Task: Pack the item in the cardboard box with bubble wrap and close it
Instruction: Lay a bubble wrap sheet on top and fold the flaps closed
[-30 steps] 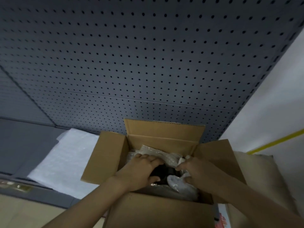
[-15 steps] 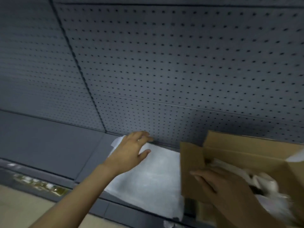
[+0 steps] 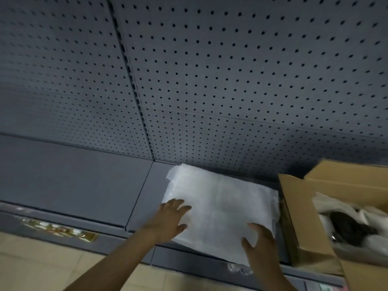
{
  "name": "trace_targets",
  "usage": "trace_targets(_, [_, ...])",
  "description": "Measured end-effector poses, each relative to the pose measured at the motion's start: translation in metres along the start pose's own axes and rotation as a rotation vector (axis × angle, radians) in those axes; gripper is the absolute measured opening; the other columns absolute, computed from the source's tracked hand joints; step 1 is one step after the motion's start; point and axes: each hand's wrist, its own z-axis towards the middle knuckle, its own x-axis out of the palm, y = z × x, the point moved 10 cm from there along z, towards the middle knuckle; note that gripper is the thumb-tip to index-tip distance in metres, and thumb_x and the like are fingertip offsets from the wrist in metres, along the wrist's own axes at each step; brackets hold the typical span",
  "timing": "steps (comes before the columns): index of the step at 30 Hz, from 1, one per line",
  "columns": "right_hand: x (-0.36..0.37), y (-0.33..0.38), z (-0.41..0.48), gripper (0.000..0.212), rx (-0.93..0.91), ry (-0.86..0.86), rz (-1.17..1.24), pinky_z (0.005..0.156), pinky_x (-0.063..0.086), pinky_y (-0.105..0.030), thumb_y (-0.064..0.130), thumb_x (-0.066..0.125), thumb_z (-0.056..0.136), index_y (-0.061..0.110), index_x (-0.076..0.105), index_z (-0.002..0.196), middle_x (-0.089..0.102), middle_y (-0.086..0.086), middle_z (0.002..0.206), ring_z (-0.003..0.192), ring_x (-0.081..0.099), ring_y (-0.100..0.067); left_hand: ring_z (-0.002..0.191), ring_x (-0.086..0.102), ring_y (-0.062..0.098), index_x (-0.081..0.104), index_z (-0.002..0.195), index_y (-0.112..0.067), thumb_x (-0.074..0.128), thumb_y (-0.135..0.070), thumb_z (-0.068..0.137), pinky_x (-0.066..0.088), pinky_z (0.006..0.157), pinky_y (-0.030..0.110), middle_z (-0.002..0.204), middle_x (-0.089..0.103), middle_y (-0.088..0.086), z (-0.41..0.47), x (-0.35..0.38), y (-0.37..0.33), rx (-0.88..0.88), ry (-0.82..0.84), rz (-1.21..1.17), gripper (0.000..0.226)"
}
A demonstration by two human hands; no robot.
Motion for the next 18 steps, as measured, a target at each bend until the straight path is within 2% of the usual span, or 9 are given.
trace_targets(4, [0.014,-0.079,-0.009,0.072,0.521,-0.053,0.037,0.106,0.035,-0.045,0.038,0.073,0.076,0.017,0.037,0.135,0.034,-0.015,0.143,0.13,0.032,-0.036,0.149,0.002,0.027,0.013,0.151,-0.028,0.043,-0.043,0.096,0.013,0.117,0.045,0.162,-0.005,0.001,-0.008,0.061,0.031,-0.071,0.121,-0.022,0.064])
trace_targets(7, [0.02,-0.107,-0.019,0.087,0.666,-0.067,0.131,0.103,0.034,-0.046,0.035,0.077,0.072,0.011,0.029,0.141,0.033,-0.019,0.142,0.128,0.033,-0.038,0.149,0.004,0.025,0.015,0.15,-0.031,0.043,-0.043,0.095,0.016,0.116,0.045,0.161,-0.007,-0.002,-0.025,0.075,0.039,-0.063,0.082,-0.064,0.063])
trace_targets(9, [0.042,-0.117,-0.028,0.077,0.744,-0.004,0.466,0.085,0.042,-0.047,0.017,0.084,0.066,-0.001,0.045,0.13,0.052,-0.024,0.127,0.107,0.051,-0.038,0.149,0.005,0.022,0.016,0.15,-0.034,0.041,-0.045,0.096,0.016,0.117,0.044,0.162,-0.001,-0.003,-0.036,0.081,0.043,-0.059,0.088,-0.068,0.061])
trace_targets(10, [0.049,-0.117,-0.037,0.067,0.78,0.056,0.534,0.072,0.043,-0.044,0.016,0.086,0.06,-0.005,0.056,0.116,0.062,-0.025,0.109,0.088,0.056,-0.035,0.148,0.006,0.021,0.016,0.15,-0.035,0.04,-0.045,0.096,0.016,0.117,0.043,0.162,0.0,-0.004,-0.041,0.084,0.044,-0.054,0.097,-0.065,0.06])
trace_targets(12, [0.053,-0.112,-0.038,0.051,0.726,0.068,0.601,0.063,0.04,-0.04,0.03,0.086,0.046,-0.006,0.069,0.079,0.065,-0.022,0.079,0.068,0.052,-0.029,0.148,0.008,0.019,0.017,0.149,-0.036,0.039,-0.047,0.096,0.017,0.117,0.041,0.162,0.002,-0.006,-0.049,0.089,0.044,-0.041,0.114,-0.074,0.059])
trace_targets(13, [0.046,-0.104,-0.038,0.047,0.699,0.021,0.58,0.065,0.039,-0.04,0.034,0.083,0.049,-0.003,0.071,0.074,0.065,-0.022,0.081,0.07,0.05,-0.028,0.148,0.01,0.018,0.017,0.149,-0.037,0.037,-0.051,0.095,0.018,0.117,0.04,0.161,0.003,-0.007,-0.052,0.091,0.045,-0.036,0.117,-0.091,0.059])
trace_targets(15, [0.015,-0.076,-0.038,0.033,0.53,-0.163,0.445,0.072,0.038,-0.036,0.02,0.076,0.07,0.0,0.067,0.095,0.065,-0.02,0.094,0.079,0.049,-0.027,0.147,0.013,0.014,0.017,0.148,-0.038,0.023,-0.068,0.084,0.019,0.116,0.036,0.161,0.008,-0.009,-0.056,0.092,0.043,-0.014,0.105,-0.122,0.07])
trace_targets(17, [-0.01,-0.035,-0.04,0.031,0.262,-0.328,0.388,0.079,0.047,-0.038,0.011,0.072,0.077,0.004,0.062,0.105,0.065,-0.02,0.104,0.086,0.055,-0.028,0.145,0.02,0.011,0.018,0.148,-0.038,0.009,-0.081,0.071,0.021,0.116,0.034,0.16,0.015,-0.009,-0.06,0.091,0.038,-0.004,0.089,-0.164,0.088])
trace_targets(18, [-0.018,-0.01,-0.047,0.033,0.104,-0.386,0.367,0.084,0.049,-0.038,0.009,0.073,0.077,0.005,0.061,0.108,0.063,-0.019,0.109,0.091,0.056,-0.026,0.143,0.024,0.011,0.019,0.148,-0.038,0.011,-0.079,0.075,0.023,0.116,0.033,0.159,0.017,-0.01,-0.062,0.089,0.034,-0.002,0.08,-0.18,0.084])
